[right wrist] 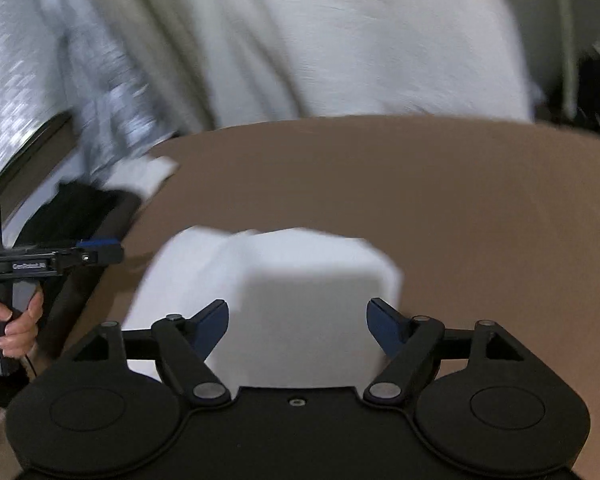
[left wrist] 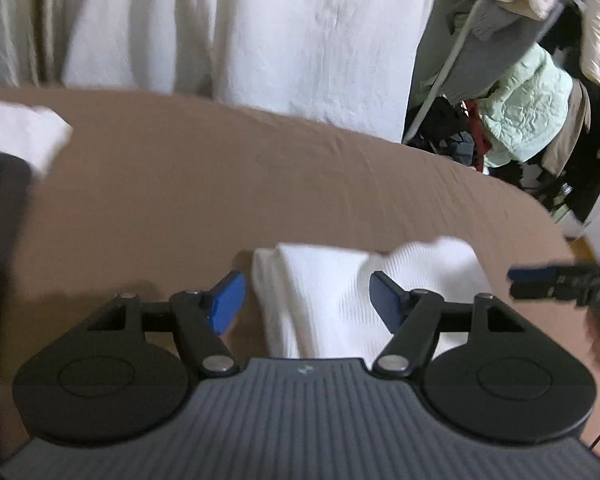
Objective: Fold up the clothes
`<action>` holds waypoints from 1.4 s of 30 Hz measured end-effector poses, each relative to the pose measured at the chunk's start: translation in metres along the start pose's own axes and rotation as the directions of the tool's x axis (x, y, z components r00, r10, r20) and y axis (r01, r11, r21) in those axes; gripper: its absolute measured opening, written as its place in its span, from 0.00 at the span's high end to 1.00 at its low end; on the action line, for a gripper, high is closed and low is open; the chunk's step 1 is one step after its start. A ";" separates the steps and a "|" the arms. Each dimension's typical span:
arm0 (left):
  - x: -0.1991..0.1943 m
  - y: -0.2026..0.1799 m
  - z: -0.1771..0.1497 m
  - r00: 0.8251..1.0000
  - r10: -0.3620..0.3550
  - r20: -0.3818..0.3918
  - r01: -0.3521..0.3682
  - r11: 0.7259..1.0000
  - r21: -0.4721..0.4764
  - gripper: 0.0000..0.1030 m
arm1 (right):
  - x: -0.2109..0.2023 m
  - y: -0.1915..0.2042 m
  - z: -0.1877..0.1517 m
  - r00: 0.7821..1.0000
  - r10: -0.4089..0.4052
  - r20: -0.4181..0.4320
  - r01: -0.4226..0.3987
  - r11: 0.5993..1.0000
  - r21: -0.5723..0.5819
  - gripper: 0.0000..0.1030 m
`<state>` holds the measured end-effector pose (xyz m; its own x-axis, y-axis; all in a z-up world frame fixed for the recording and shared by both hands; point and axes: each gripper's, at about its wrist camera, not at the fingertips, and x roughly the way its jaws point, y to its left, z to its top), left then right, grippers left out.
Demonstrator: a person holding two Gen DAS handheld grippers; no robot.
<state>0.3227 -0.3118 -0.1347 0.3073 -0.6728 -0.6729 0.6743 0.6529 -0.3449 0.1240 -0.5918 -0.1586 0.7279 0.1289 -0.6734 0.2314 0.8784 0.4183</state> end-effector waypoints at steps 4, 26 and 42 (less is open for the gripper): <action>0.059 0.016 0.009 0.998 0.005 -0.063 -0.007 1.000 -0.030 0.46 | 0.023 -0.051 -0.001 0.999 0.050 -0.012 -0.046 0.969 0.243 0.22; 0.022 0.005 -0.020 0.954 0.274 0.118 -0.273 0.962 -0.031 0.67 | 0.041 -0.022 -0.017 0.991 -0.129 0.036 0.128 0.991 0.034 0.50; -0.016 0.013 -0.103 0.990 0.129 -0.065 -0.136 0.981 -0.135 0.59 | 0.019 0.059 -0.049 0.963 -0.260 0.065 0.268 0.937 -0.226 0.39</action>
<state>0.2574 -0.2566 -0.1964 0.3473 -0.5592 -0.7528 0.5289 0.7797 -0.3352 0.1199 -0.5150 -0.1767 0.6831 -0.1340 -0.7179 0.2659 0.9612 0.0736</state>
